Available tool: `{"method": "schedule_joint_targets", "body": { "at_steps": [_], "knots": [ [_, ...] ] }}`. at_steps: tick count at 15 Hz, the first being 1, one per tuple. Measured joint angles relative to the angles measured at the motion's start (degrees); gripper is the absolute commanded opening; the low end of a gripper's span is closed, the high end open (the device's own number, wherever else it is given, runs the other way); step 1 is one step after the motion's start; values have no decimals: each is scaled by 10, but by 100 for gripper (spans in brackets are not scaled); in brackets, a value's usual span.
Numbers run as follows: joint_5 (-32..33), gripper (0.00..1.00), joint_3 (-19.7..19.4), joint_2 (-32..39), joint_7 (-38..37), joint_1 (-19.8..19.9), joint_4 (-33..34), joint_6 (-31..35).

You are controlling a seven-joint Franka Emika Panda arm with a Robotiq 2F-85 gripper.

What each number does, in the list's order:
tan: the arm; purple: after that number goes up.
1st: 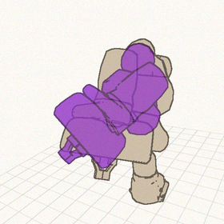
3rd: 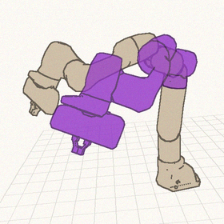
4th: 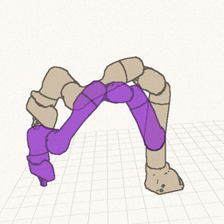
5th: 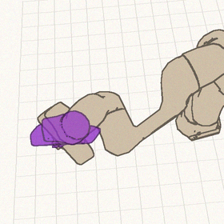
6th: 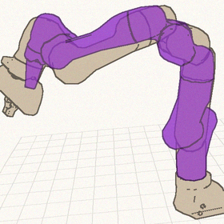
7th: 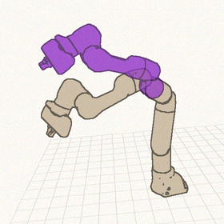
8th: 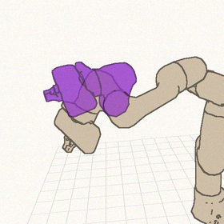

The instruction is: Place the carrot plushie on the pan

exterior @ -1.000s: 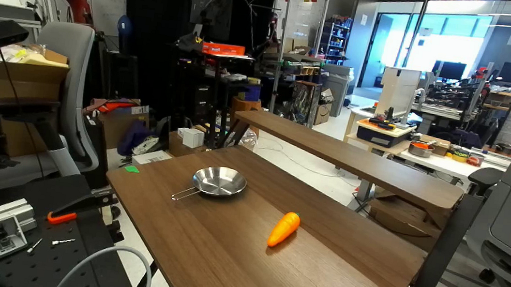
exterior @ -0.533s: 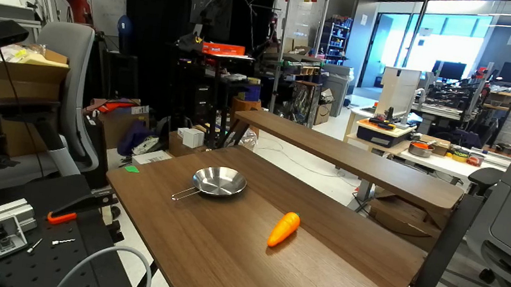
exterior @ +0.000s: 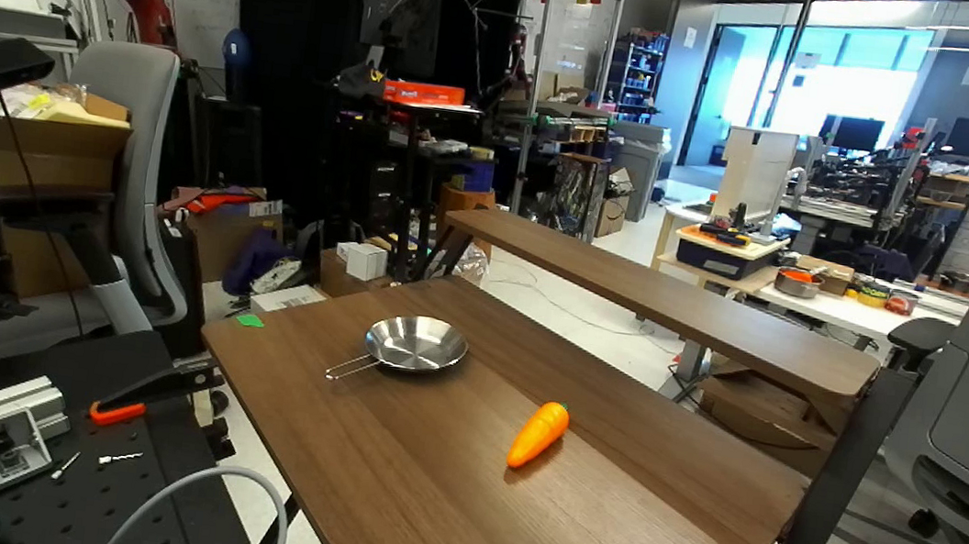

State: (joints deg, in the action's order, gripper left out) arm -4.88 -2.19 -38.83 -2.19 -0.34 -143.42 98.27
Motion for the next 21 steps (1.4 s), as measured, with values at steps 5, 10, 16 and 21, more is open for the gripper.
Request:
{"method": "schedule_joint_targets", "body": {
  "at_steps": [5,10,16,21],
  "knots": [
    [0,100,0,0,0,0,-1,0],
    [-1,100,0,9,-22,1,-1,6],
    [0,100,0,55,-49,21,-2,54],
    [4,100,-4,133,-32,31,-1,121]
  ]
}}
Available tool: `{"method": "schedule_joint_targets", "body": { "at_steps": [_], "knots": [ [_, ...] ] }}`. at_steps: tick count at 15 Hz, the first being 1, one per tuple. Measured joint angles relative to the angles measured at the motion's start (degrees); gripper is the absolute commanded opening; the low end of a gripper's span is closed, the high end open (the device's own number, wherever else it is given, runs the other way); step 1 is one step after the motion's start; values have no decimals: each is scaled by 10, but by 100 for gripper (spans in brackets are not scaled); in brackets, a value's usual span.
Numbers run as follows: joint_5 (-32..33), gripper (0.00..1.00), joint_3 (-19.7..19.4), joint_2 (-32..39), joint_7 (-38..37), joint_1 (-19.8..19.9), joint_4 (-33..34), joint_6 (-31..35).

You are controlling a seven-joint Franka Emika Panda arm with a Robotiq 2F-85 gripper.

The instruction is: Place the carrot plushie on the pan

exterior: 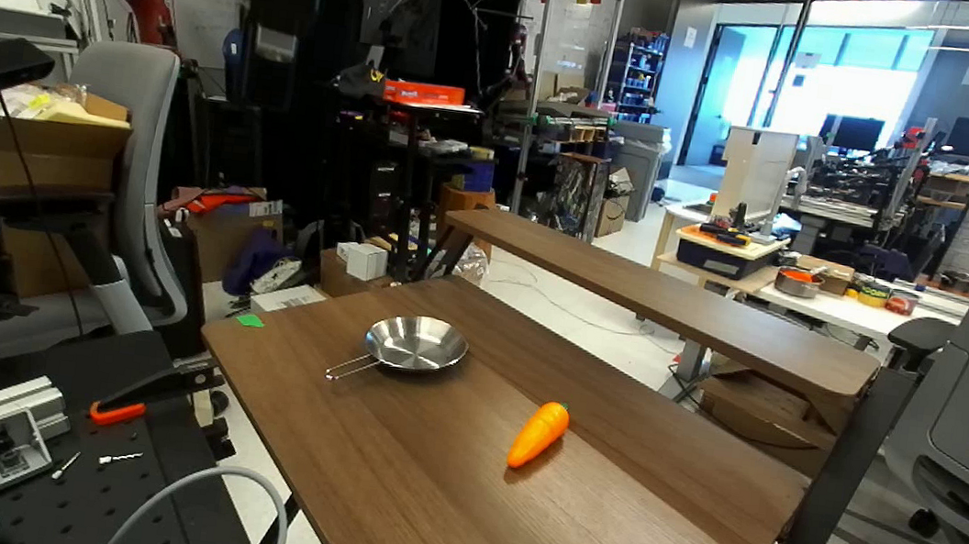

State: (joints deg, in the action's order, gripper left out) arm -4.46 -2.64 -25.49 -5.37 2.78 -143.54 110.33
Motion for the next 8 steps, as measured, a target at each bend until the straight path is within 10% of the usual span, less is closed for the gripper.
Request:
{"method": "schedule_joint_targets", "body": {
  "at_steps": [8],
  "knots": [
    [22,100,-30,155,94,2,47,69]
  ]
}}
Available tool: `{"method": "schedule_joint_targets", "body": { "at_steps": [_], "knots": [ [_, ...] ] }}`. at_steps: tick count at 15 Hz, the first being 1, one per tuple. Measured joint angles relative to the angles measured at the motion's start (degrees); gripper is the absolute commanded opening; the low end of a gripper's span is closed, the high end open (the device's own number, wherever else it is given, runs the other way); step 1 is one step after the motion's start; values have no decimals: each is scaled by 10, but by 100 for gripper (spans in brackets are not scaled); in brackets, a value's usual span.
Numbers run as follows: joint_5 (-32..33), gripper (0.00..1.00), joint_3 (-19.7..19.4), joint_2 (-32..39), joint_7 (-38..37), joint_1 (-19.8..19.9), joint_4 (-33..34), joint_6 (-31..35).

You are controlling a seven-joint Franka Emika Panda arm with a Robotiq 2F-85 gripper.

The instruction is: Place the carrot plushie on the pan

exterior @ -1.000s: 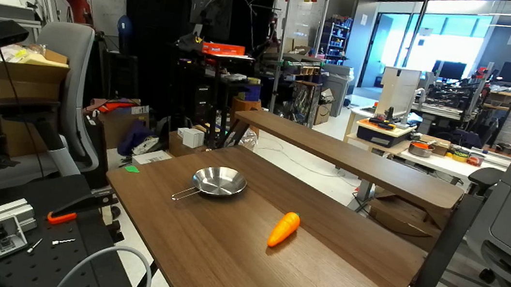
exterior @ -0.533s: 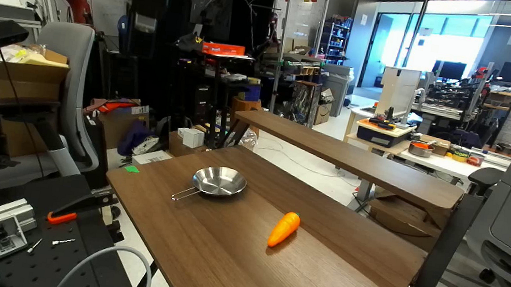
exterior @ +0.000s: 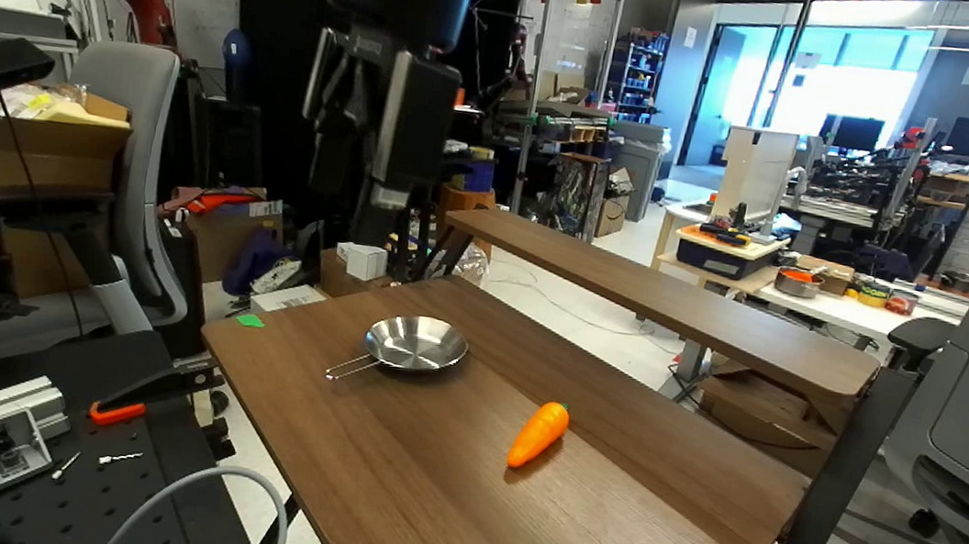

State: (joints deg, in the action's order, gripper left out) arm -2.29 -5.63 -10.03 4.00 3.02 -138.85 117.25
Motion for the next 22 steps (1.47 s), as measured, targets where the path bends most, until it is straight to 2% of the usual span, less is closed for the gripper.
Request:
{"method": "schedule_joint_targets", "body": {
  "at_steps": [4,8,17,22],
  "knots": [
    [13,100,-9,81,32,10,53,38],
    [35,100,-9,159,37,16,107,107],
    [57,100,27,303,28,7,176,242],
    [80,100,23,388,11,6,236,269]
  ]
}}
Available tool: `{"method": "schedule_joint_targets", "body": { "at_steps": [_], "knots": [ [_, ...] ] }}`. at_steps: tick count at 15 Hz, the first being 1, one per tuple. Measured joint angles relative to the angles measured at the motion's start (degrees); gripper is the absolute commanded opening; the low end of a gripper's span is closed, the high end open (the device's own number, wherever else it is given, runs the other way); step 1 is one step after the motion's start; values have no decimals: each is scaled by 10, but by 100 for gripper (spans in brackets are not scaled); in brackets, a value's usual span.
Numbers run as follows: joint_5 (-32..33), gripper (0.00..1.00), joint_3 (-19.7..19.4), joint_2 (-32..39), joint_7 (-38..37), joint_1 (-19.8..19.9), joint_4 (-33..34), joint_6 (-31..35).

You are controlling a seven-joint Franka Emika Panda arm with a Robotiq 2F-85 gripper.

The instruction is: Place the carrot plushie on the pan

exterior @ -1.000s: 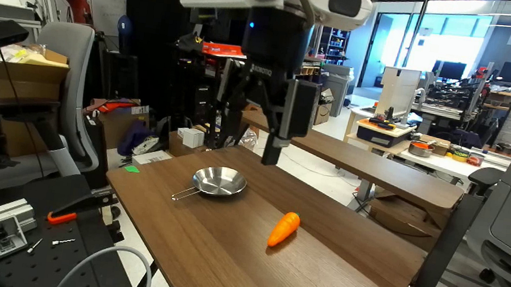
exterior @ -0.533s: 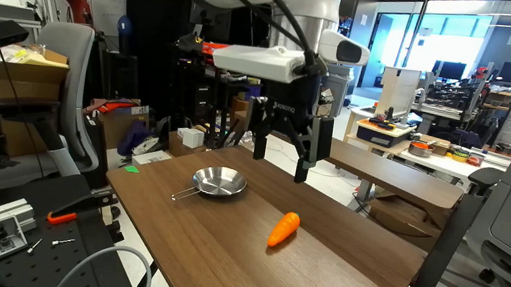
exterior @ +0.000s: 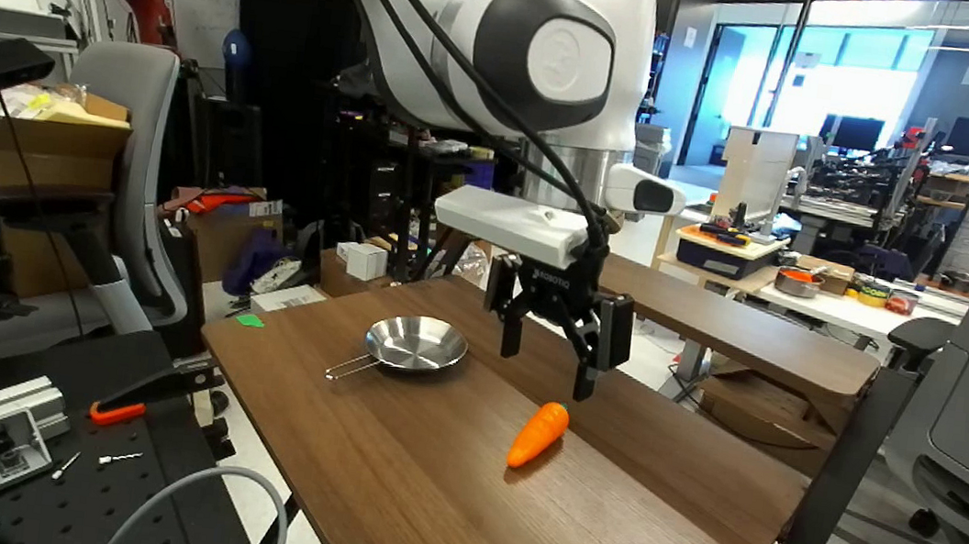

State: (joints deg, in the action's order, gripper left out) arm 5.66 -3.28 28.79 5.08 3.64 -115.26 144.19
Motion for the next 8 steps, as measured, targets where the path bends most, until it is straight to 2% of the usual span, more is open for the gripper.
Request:
{"method": "schedule_joint_targets", "body": {
  "at_steps": [8],
  "knots": [
    [0,100,11,95,0,-1,87,0]
  ]
}}
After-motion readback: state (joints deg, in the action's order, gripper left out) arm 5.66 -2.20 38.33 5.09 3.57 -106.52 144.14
